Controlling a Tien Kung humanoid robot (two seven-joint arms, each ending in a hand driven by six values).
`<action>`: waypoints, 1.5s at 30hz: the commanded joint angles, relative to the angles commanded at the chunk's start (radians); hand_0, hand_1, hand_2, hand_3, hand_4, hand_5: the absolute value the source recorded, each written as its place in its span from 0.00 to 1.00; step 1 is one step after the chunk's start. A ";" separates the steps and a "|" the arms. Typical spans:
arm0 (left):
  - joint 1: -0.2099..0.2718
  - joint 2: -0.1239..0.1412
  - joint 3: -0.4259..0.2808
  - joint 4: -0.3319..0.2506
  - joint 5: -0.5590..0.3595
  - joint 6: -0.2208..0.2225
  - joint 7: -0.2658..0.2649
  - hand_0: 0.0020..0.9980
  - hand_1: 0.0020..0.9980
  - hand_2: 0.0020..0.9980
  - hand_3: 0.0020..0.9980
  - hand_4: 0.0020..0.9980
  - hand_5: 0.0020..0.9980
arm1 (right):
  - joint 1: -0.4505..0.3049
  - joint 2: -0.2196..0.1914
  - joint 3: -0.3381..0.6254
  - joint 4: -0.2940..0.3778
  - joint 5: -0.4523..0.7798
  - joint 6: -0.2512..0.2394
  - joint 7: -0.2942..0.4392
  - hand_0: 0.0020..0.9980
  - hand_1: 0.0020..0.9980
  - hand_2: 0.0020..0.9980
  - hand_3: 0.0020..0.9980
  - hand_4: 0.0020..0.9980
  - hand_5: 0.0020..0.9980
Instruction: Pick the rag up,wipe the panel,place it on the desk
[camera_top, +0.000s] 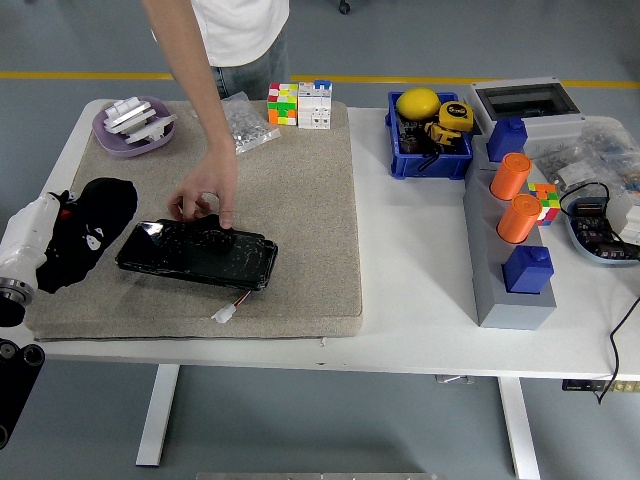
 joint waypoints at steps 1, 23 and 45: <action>-0.002 0.000 0.004 0.005 0.000 0.000 -0.001 0.26 0.20 0.57 0.43 0.00 0.00 | 0.000 0.000 0.000 0.000 0.000 0.000 0.000 0.50 0.56 0.64 0.55 0.92 0.40; -0.014 0.006 0.160 -0.035 -0.010 0.000 0.003 0.25 0.20 0.56 0.43 0.00 0.00 | 0.004 -0.005 0.032 0.000 -0.029 0.008 0.004 0.50 0.56 0.64 0.55 0.92 0.40; -0.039 0.005 0.389 -0.092 -0.022 0.018 0.002 0.26 0.20 0.56 0.44 0.02 0.00 | 0.003 -0.004 -0.084 0.000 0.092 -0.015 -0.017 0.50 0.56 0.64 0.55 0.92 0.40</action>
